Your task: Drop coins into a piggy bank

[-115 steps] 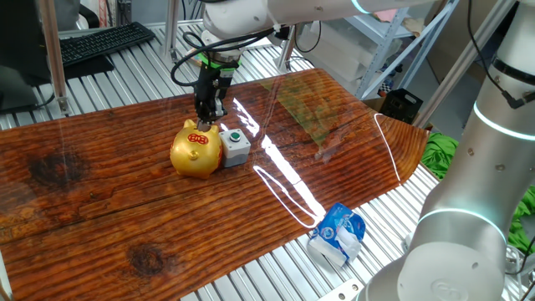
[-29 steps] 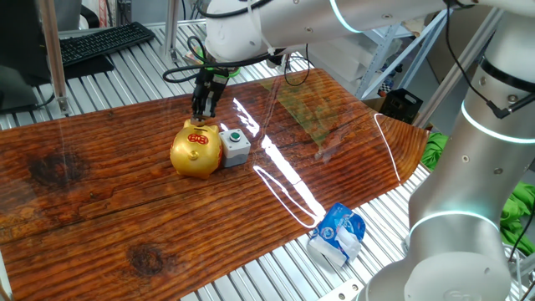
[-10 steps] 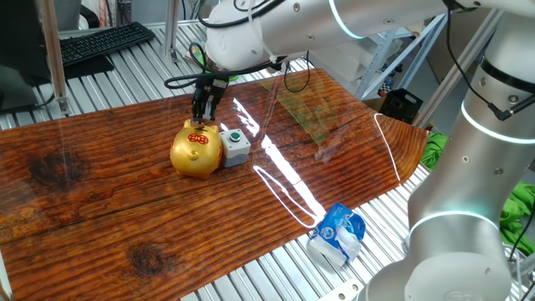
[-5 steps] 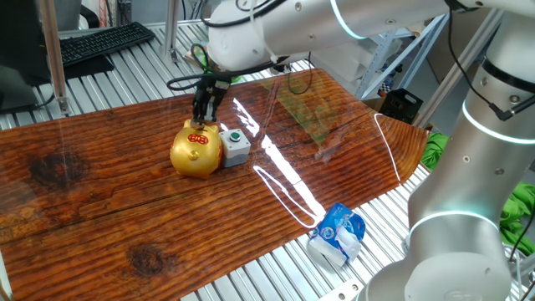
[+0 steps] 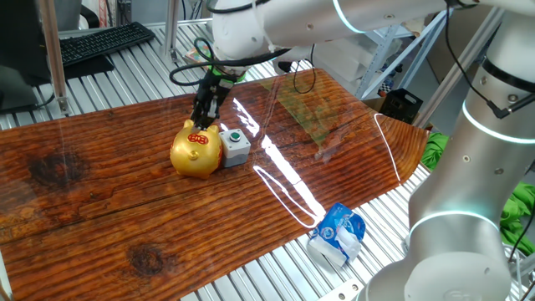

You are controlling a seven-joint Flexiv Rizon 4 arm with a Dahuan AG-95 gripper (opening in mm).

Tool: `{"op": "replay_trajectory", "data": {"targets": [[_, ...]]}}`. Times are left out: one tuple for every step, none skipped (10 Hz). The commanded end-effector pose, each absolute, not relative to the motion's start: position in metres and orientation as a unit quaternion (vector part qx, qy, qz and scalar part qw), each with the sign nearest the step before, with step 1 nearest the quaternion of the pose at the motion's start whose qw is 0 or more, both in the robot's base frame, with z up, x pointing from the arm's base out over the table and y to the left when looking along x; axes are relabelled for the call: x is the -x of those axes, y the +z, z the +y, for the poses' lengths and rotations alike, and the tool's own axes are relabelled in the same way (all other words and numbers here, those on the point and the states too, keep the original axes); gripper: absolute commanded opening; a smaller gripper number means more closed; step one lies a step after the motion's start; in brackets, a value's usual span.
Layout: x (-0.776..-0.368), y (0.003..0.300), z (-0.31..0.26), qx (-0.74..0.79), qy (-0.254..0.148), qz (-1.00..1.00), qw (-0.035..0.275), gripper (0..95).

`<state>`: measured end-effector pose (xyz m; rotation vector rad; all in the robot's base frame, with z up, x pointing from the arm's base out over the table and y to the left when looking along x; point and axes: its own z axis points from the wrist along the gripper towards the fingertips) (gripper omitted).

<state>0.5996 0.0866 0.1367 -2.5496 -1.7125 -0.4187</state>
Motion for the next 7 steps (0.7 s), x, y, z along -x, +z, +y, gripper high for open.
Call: {"op": "replay_trajectory", "data": {"targets": [[-0.597,0.141,0.085,0.801,-0.131,-0.583,0.021,19.0],[-0.596,0.145,0.084,0.78,-0.13,-0.611,0.025,19.0],[-0.593,0.151,0.082,0.743,-0.13,-0.655,0.033,0.0],[-0.59,0.157,0.079,0.704,-0.136,-0.696,0.042,0.0],[-0.587,0.163,0.076,0.647,-0.148,-0.746,0.047,0.0],[-0.585,0.167,0.074,0.595,-0.147,-0.789,0.051,0.0],[-0.583,0.171,0.071,0.518,-0.141,-0.842,0.05,0.0]]}}
